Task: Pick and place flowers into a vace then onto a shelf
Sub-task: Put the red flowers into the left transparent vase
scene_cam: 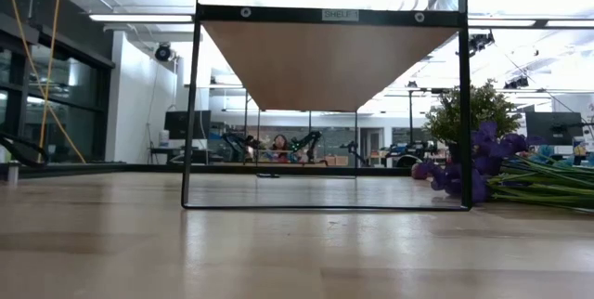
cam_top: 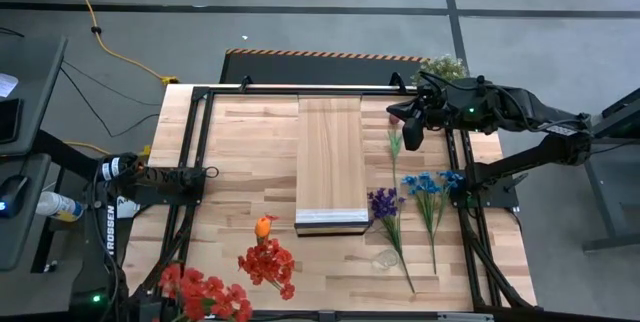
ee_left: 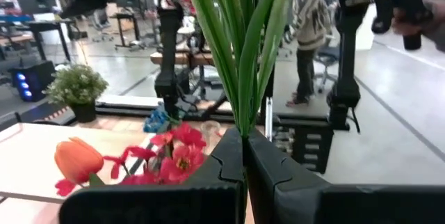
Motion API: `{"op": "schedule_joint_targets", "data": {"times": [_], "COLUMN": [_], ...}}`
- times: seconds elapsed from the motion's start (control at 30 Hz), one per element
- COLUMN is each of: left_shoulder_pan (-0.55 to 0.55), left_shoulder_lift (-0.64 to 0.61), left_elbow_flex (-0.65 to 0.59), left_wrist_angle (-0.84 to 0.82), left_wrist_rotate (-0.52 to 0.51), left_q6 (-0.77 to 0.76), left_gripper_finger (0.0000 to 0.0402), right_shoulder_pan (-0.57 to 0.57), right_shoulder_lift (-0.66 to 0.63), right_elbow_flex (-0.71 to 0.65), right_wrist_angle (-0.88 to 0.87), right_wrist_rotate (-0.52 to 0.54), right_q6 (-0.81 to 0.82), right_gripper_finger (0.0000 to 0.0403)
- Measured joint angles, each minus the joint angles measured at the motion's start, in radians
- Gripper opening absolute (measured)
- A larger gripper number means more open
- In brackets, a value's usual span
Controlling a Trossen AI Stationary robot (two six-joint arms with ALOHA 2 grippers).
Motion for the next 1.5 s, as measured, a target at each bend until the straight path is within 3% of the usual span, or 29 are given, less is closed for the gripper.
{"op": "schedule_joint_targets", "data": {"times": [0.2, 0.5, 1.2, 1.5], "left_shoulder_pan": [0.000, 0.012, 0.136, 0.138], "left_shoulder_lift": [-0.004, -0.002, -0.018, -0.022], "left_elbow_flex": [-0.023, -0.184, -0.173, -0.174], "left_wrist_angle": [-0.155, -0.203, -0.296, -0.403], "left_wrist_rotate": [-0.038, -0.074, -0.075, -0.074], "left_q6": [-0.086, -0.340, -0.340, -0.532], "left_gripper_finger": [0.0034, 0.0034, 0.0033, 0.0033], "right_shoulder_pan": [0.000, 0.000, 0.000, 0.000], "right_shoulder_lift": [0.000, 0.000, 0.000, 0.000], "right_elbow_flex": [0.000, 0.000, 0.000, 0.000], "right_wrist_angle": [0.000, 0.002, 0.005, 0.005], "right_wrist_rotate": [0.001, -0.003, -0.008, -0.008], "right_q6": [0.002, 0.004, 0.046, 0.045], "right_gripper_finger": [0.0000, 0.0000, 0.0000, 0.0000]}}
